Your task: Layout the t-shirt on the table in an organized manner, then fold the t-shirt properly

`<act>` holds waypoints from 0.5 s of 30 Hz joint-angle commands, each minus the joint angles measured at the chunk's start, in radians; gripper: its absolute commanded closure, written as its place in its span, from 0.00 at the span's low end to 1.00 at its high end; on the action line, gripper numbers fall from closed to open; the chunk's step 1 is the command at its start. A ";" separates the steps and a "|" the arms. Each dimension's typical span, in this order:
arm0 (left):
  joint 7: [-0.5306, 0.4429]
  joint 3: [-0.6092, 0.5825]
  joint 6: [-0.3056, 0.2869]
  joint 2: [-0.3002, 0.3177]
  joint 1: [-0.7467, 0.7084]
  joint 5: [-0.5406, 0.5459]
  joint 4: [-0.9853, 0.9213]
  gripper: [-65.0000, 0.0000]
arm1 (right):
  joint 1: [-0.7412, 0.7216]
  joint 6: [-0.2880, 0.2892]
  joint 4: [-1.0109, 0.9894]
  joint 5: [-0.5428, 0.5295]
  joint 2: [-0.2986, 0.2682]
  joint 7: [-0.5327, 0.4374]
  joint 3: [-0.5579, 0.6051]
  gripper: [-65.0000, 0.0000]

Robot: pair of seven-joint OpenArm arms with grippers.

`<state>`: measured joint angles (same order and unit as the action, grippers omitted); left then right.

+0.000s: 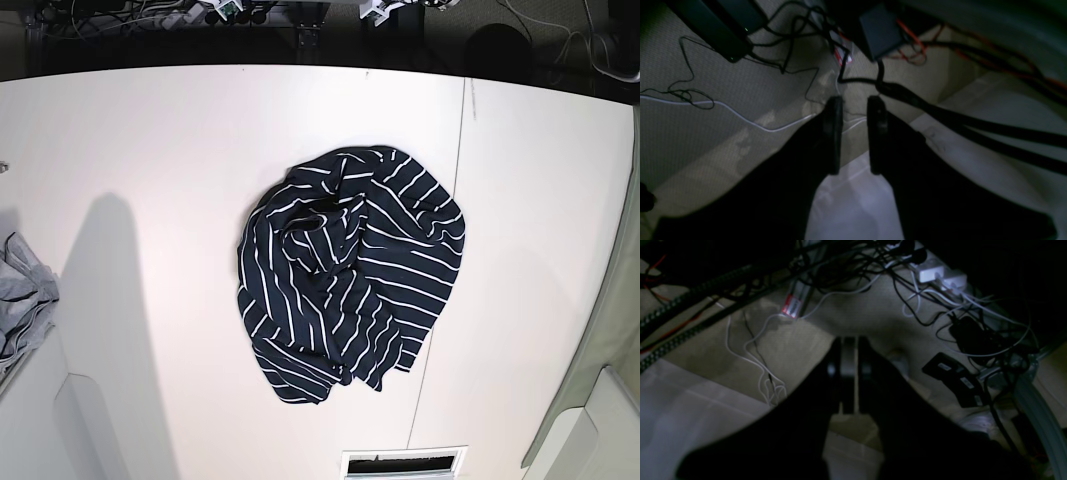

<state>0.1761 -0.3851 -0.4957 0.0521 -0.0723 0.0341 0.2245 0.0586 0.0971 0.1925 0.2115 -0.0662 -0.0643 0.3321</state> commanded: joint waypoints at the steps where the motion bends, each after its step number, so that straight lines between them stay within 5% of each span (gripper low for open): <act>1: 0.000 0.000 -0.012 0.001 -0.012 -0.001 0.004 0.76 | 0.006 -0.005 0.004 0.006 0.000 -0.006 0.002 0.99; 8: -0.004 0.000 0.099 0.001 -0.064 -0.001 0.042 0.76 | 0.010 -0.005 0.004 0.006 -0.001 -0.006 0.002 0.99; 15: -0.004 0.000 0.092 0.026 -0.158 0.006 0.204 0.76 | 0.042 -0.005 0.010 0.006 -0.001 -0.007 0.002 0.99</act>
<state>0.1734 -0.3851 -0.3946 0.0753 -0.2241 0.0391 0.4278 0.0952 0.0963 0.1993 0.2153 -0.0662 -0.0677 0.3321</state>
